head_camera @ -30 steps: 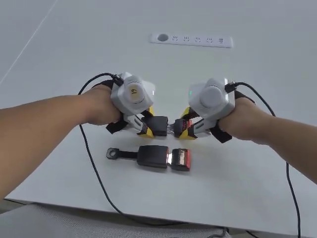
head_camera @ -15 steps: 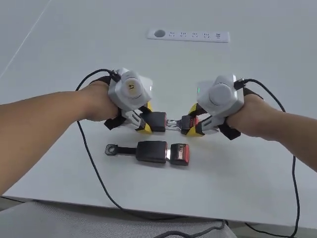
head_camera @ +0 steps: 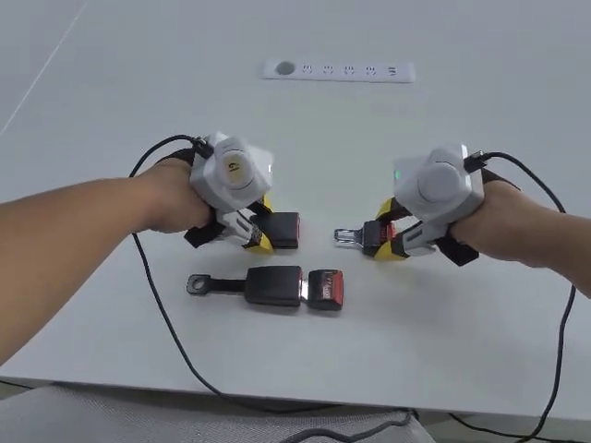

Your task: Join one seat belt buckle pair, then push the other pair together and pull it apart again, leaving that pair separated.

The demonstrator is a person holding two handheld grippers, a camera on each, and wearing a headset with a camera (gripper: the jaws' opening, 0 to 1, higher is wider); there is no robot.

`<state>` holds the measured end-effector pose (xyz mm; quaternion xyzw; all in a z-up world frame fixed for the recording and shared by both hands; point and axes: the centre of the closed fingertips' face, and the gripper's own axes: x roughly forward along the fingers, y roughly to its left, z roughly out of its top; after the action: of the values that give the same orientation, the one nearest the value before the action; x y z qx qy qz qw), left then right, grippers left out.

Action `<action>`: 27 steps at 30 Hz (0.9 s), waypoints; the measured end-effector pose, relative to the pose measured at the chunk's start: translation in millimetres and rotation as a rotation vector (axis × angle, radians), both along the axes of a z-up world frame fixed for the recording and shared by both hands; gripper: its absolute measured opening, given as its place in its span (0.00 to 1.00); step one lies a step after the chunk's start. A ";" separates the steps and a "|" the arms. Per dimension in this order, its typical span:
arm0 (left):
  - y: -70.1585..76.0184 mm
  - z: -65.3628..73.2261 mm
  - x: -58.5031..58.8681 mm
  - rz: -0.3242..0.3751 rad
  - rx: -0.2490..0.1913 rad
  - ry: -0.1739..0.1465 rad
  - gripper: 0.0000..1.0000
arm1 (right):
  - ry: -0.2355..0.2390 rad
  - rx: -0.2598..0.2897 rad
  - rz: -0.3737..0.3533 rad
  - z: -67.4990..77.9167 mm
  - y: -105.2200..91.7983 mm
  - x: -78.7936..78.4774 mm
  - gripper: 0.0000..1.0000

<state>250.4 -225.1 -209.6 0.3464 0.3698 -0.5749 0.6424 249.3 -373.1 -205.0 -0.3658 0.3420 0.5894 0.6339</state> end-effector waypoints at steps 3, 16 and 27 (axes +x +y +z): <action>-0.4 0.9 -0.7 0.001 0.003 -0.002 0.33 | -0.002 -0.010 -0.010 -0.7 -12.2 1.3 0.31; 0.5 -0.1 0.7 0.018 0.009 -0.004 0.33 | -0.007 -0.066 -0.022 -1.5 -41.3 -2.8 0.32; 3.3 -0.8 5.0 0.057 0.010 -0.038 0.34 | -0.030 -0.070 -0.056 -2.5 -43.5 -2.6 0.35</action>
<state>255.4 -221.7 -210.4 0.3500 0.3700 -0.5478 0.6637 246.7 -416.5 -207.6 -0.3866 0.3629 0.5535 0.6422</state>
